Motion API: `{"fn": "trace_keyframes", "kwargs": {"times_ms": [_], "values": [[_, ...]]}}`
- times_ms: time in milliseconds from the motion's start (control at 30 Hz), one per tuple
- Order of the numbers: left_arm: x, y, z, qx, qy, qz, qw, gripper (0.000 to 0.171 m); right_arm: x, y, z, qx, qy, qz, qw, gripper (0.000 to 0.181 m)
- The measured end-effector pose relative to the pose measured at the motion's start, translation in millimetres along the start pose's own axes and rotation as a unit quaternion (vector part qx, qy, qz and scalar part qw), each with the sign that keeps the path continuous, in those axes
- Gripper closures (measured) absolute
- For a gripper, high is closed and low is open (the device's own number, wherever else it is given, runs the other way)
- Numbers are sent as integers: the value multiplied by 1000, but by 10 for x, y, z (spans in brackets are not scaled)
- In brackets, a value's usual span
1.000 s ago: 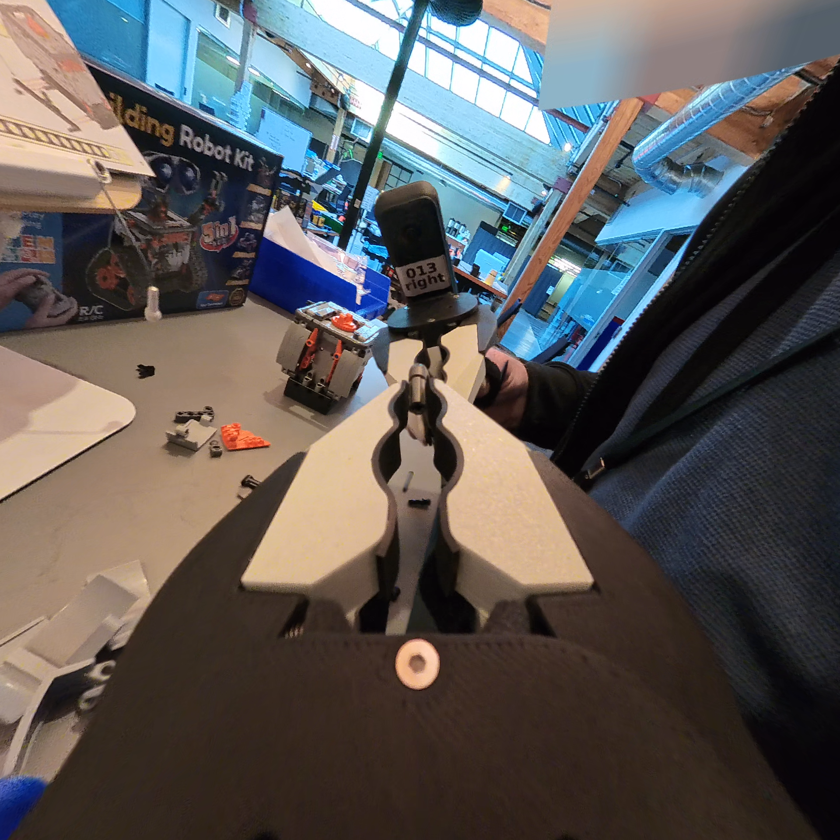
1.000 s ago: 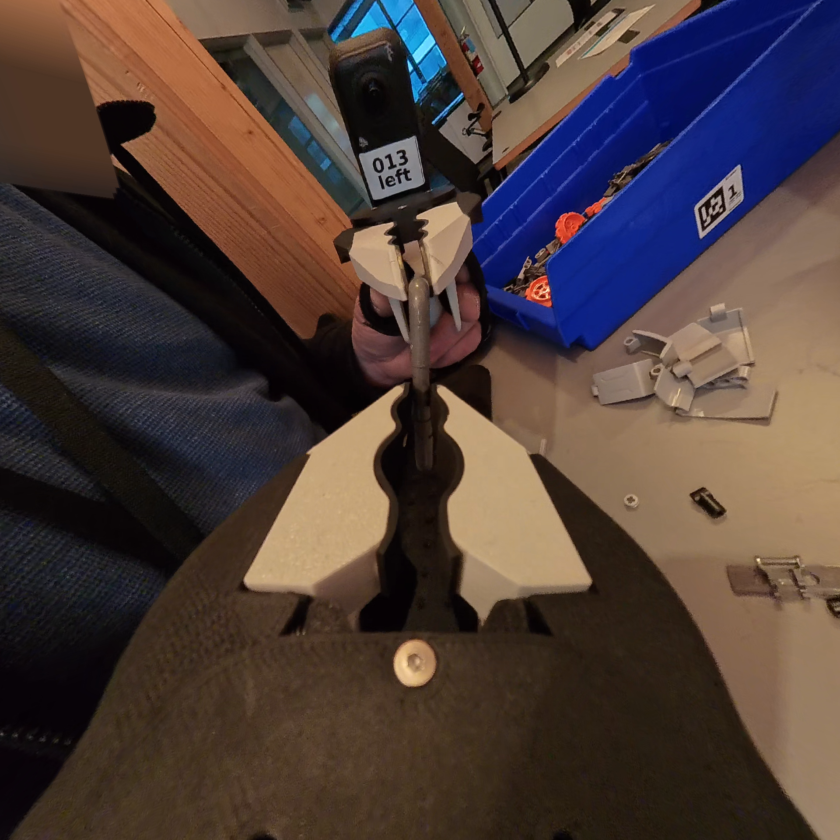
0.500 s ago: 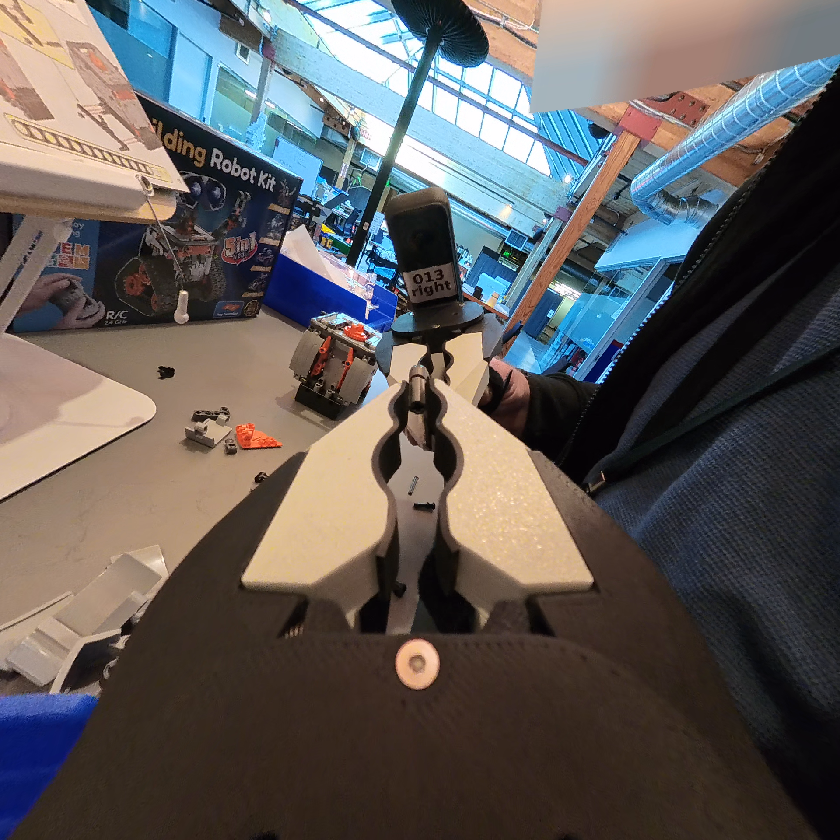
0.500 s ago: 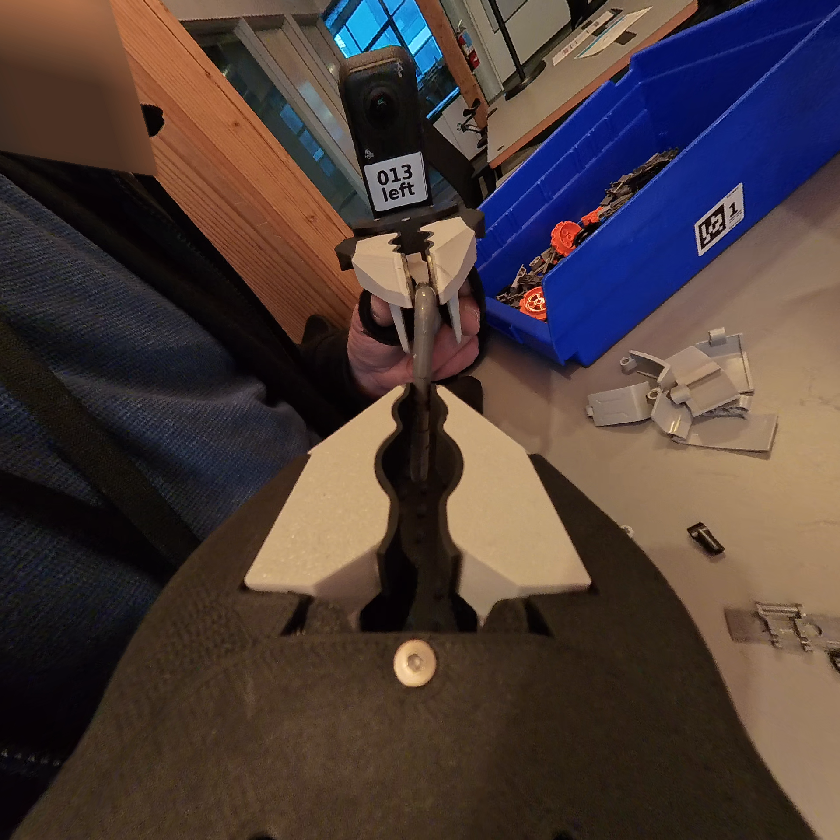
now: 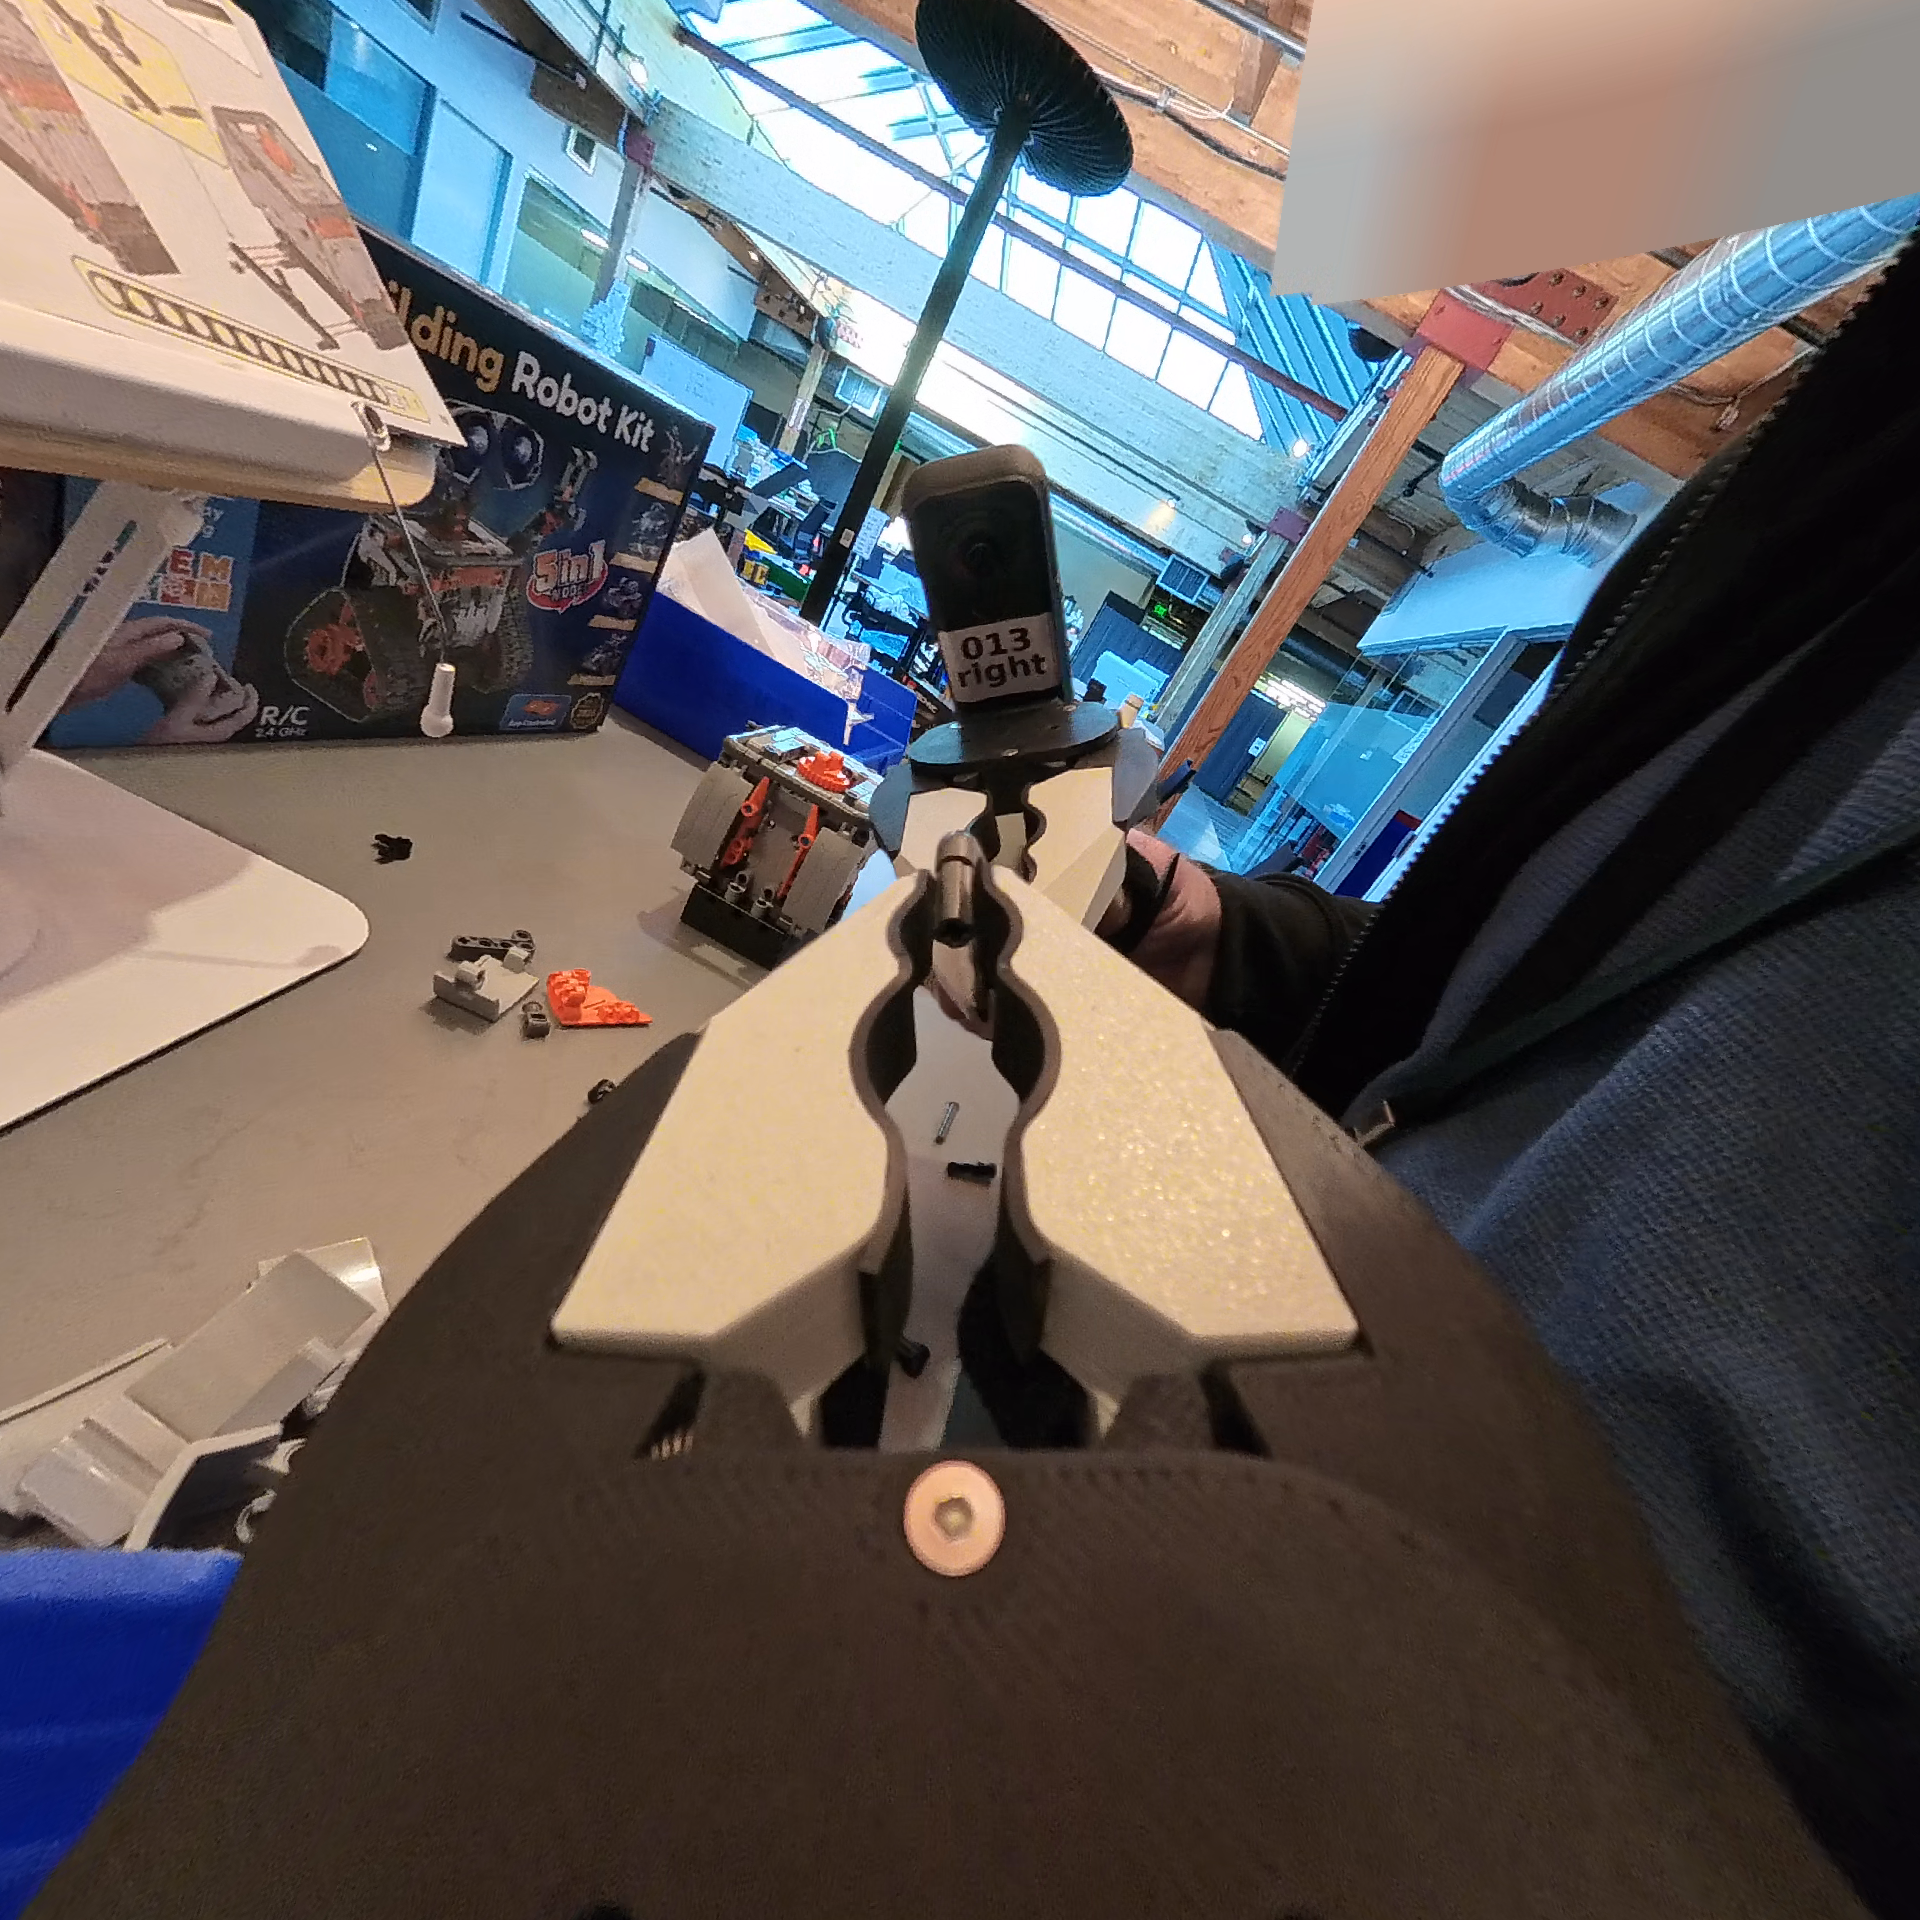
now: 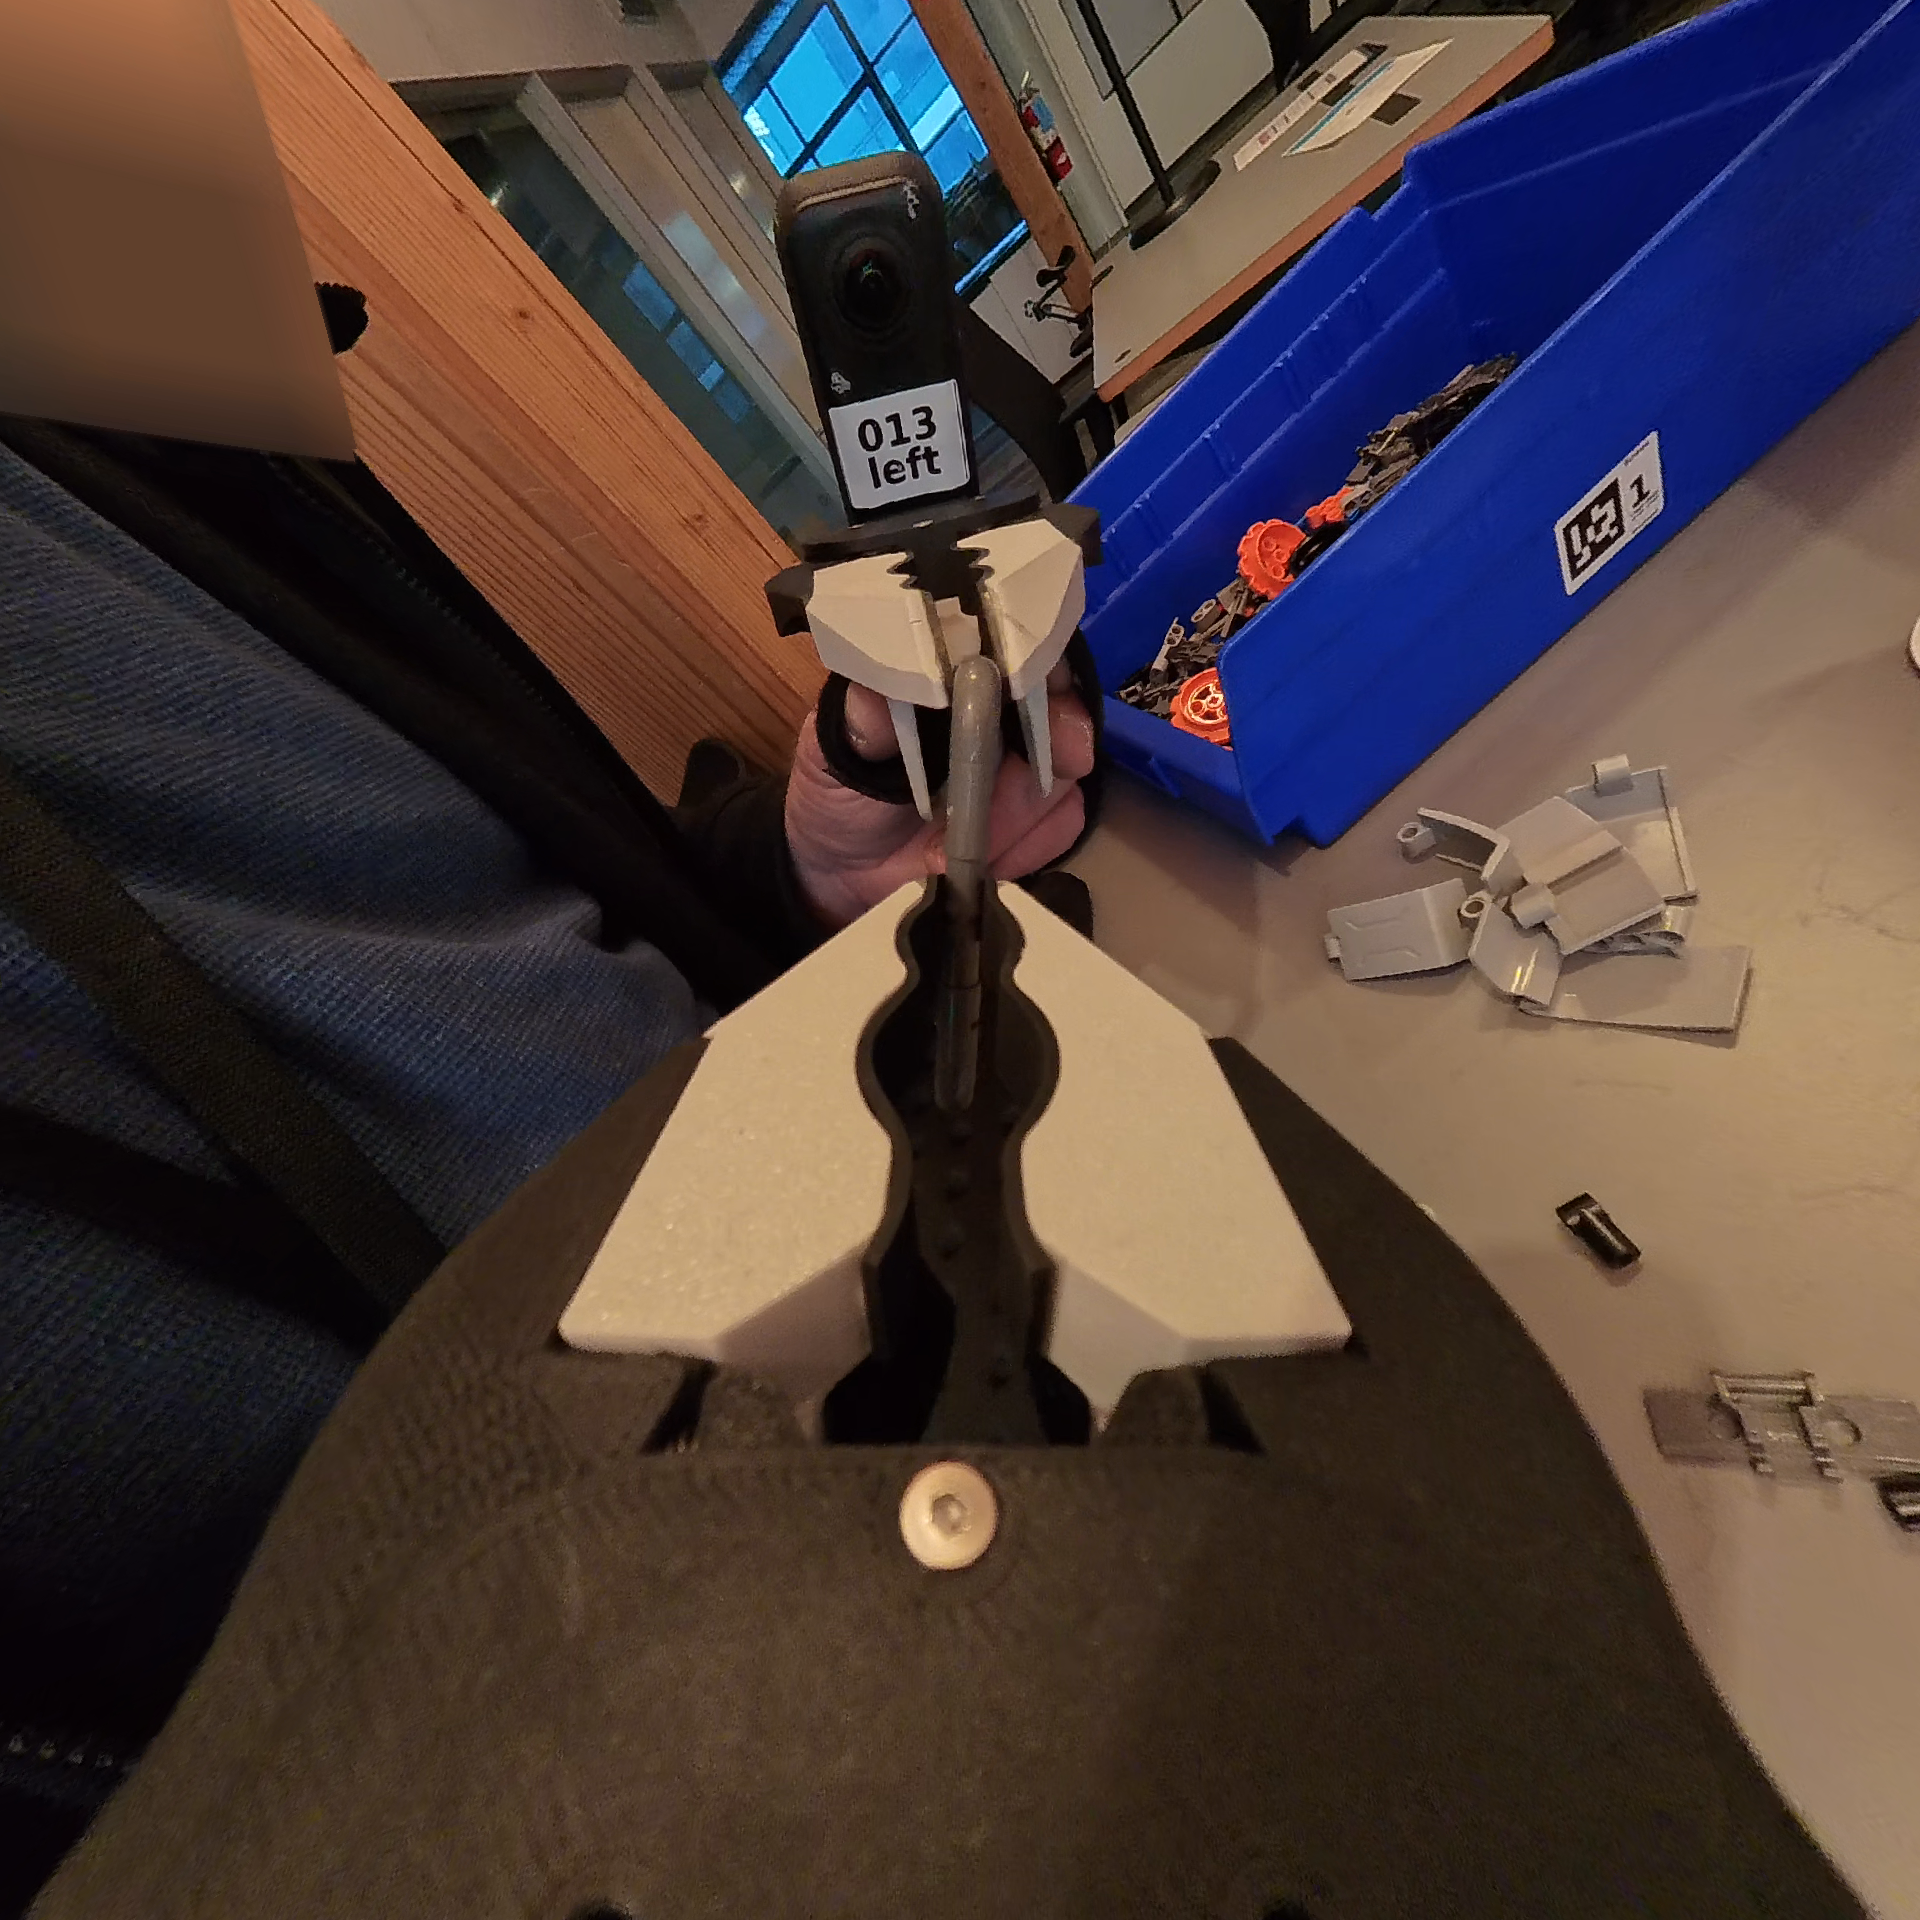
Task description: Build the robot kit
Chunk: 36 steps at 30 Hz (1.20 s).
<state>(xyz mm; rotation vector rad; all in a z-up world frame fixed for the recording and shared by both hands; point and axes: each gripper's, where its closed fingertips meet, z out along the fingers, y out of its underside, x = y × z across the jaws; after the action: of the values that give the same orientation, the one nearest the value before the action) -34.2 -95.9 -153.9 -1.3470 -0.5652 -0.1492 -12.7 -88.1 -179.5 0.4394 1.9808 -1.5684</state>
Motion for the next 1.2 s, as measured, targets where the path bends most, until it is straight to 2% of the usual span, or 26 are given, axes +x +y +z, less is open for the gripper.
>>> {"fn": "trace_keyframes", "kwargs": {"times_ms": [100, 267, 500, 600, 733, 1200], "values": [[-22, -16, -11, 4, -5, -3, 1000, 166, 1, -25, 3, 6, -1, 4, 1000, 177], [-137, -79, -81, 16, -39, -6, 999, 149, 83, -71, -8, 18, 6, 41, 999, 177], [-234, -104, -131, 12, -58, -11, 998, 143, 144, -137, -49, 36, 3, 74, 997, 177], [-179, -80, -71, 1, -40, -13, 999, 149, 129, -121, -43, 30, 4, 69, 997, 178], [-120, -57, 1, -8, -29, -6, 1000, 165, 74, -92, -26, 18, -1, 57, 998, 177], [-79, -124, 20, -2, -19, 2, 1000, 167, 19, -237, -100, 36, 24, -9, 999, 171]]}}
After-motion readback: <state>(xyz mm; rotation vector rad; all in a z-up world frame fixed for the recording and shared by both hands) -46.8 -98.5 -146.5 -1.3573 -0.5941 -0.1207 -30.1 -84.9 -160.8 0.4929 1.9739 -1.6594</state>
